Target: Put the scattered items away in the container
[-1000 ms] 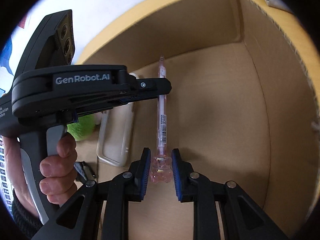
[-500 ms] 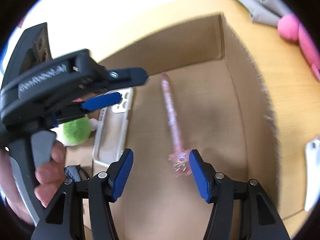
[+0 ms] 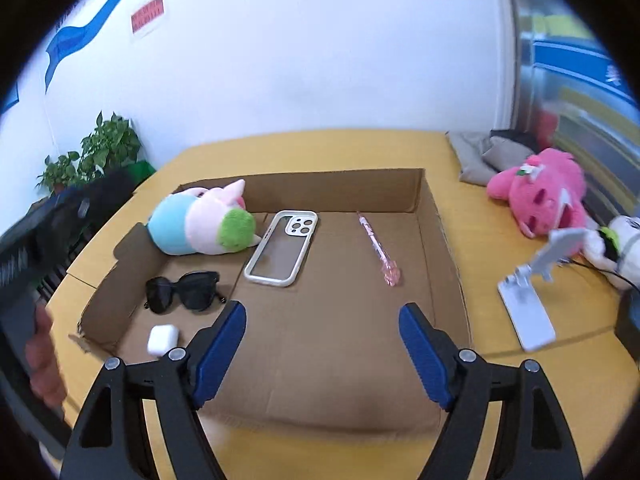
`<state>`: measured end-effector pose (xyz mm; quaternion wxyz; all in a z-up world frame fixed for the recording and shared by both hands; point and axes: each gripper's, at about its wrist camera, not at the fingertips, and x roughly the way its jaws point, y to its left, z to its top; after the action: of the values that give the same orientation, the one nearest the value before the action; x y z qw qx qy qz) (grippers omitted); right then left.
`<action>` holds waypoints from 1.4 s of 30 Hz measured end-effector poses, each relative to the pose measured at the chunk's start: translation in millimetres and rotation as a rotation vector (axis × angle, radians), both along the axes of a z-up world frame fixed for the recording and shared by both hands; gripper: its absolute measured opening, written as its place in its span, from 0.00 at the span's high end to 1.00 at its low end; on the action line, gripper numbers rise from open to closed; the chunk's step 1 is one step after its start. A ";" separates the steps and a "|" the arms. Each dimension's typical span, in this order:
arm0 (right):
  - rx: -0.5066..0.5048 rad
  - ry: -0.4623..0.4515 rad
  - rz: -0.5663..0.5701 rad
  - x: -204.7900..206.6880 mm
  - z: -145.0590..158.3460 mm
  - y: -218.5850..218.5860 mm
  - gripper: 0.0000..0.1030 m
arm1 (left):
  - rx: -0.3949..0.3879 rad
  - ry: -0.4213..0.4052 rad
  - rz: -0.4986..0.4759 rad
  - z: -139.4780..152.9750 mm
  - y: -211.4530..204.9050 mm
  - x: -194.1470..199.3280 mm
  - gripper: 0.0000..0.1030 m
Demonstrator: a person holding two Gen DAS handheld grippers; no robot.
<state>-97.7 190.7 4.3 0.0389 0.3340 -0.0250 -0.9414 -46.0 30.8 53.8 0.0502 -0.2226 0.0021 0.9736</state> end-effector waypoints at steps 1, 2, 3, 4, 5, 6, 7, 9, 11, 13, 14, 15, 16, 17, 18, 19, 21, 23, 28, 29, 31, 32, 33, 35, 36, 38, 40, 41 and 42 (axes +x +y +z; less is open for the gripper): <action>0.017 0.012 -0.007 13.2 3.7 -1.2 0.23 | 0.001 -0.006 0.024 -4.0 -4.5 11.7 0.00; 0.030 0.020 -0.010 23.3 6.2 -2.6 0.23 | -0.001 -0.013 0.051 -8.0 -8.5 23.8 0.00; 0.040 0.028 -0.015 30.7 7.0 -5.2 0.23 | -0.006 -0.019 0.066 -10.4 -12.3 32.6 0.00; 0.049 0.031 -0.020 38.5 9.1 -8.1 0.23 | -0.014 -0.017 0.070 -11.3 -15.1 40.5 0.00; 0.057 0.032 -0.021 43.6 9.9 -10.7 0.23 | -0.025 -0.008 0.070 -11.1 -16.7 48.3 0.00; 0.067 0.032 -0.022 49.8 11.0 -13.4 0.23 | -0.037 0.003 0.076 -10.4 -17.5 55.9 0.00; 0.076 0.029 -0.023 55.8 11.8 -15.3 0.23 | -0.040 0.012 0.085 -9.6 -20.2 62.9 0.00; 0.090 0.020 -0.011 64.1 10.6 -20.2 0.23 | -0.022 0.020 0.090 -8.5 -24.6 74.2 0.00; 0.106 0.020 -0.004 71.6 10.3 -23.8 0.23 | -0.013 0.013 0.081 -8.0 -24.7 83.0 0.00; 0.108 0.016 0.002 76.5 9.2 -25.4 0.23 | -0.018 0.008 0.059 -8.4 -22.6 88.8 0.00; 0.108 0.016 0.005 79.2 9.0 -26.2 0.23 | -0.019 0.009 0.055 -8.9 -21.8 91.1 0.00; 0.110 0.016 0.008 80.9 8.4 -27.0 0.23 | -0.017 0.009 0.052 -9.5 -20.5 92.7 0.00; 0.121 0.017 0.010 83.1 7.7 -28.6 0.23 | -0.014 0.007 0.048 -10.2 -19.3 93.9 0.00; 0.128 0.019 0.009 84.6 6.8 -29.7 0.23 | -0.011 0.003 0.041 -11.3 -18.1 95.2 0.00; 0.129 0.022 0.009 86.5 5.8 -30.5 0.23 | -0.010 -0.001 0.032 -12.8 -16.7 96.4 0.00; 0.125 0.022 0.011 88.0 4.7 -30.6 0.23 | -0.011 -0.002 0.027 -14.2 -15.4 97.5 0.00; 0.128 0.020 0.006 89.4 1.1 -30.9 0.23 | -0.021 -0.003 0.027 -17.0 -13.2 98.8 0.00; 0.130 0.020 0.003 89.6 -1.7 -30.6 0.23 | -0.027 -0.007 0.030 -20.0 -12.6 99.2 0.00; 0.118 0.016 0.008 91.0 -4.7 -29.5 0.23 | -0.031 -0.038 0.050 -30.8 -14.1 98.8 0.00; 0.120 0.015 0.012 90.7 -5.6 -30.2 0.23 | -0.031 -0.040 0.050 -32.4 -14.5 98.3 0.00; 0.120 0.009 0.018 89.7 -8.3 -31.4 0.23 | -0.031 -0.045 0.051 -35.4 -14.5 96.3 0.00; 0.120 0.007 0.018 89.5 -9.4 -31.7 0.23 | -0.032 -0.048 0.050 -36.9 -14.1 95.2 0.00; 0.120 0.007 0.017 89.3 -10.3 -32.1 0.23 | -0.032 -0.050 0.047 -38.2 -13.7 94.6 0.00; 0.125 0.004 0.016 89.1 -12.4 -33.1 0.23 | -0.031 -0.055 0.039 -40.7 -13.4 94.5 0.00; 0.125 0.003 0.017 89.2 -13.1 -33.7 0.23 | -0.031 -0.059 0.035 -42.3 -13.5 94.6 0.00; 0.121 0.003 0.016 90.9 -13.9 -34.2 0.23 | -0.033 -0.066 0.035 -45.1 -13.9 94.4 0.00; 0.122 0.000 0.012 92.7 -15.9 -35.4 0.23 | -0.029 -0.072 0.039 -47.7 -15.8 95.5 0.00; 0.122 -0.003 0.013 93.0 -17.1 -36.0 0.23 | -0.026 -0.075 0.041 -48.9 -17.1 96.4 0.00; 0.123 -0.007 0.013 93.6 -18.3 -36.8 0.23 | -0.025 -0.079 0.043 -50.4 -18.0 97.1 0.00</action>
<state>-4.2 153.9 -14.0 0.0245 0.3390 0.0349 -0.9398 51.1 12.8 3.4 0.0265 -0.2615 0.0075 0.9648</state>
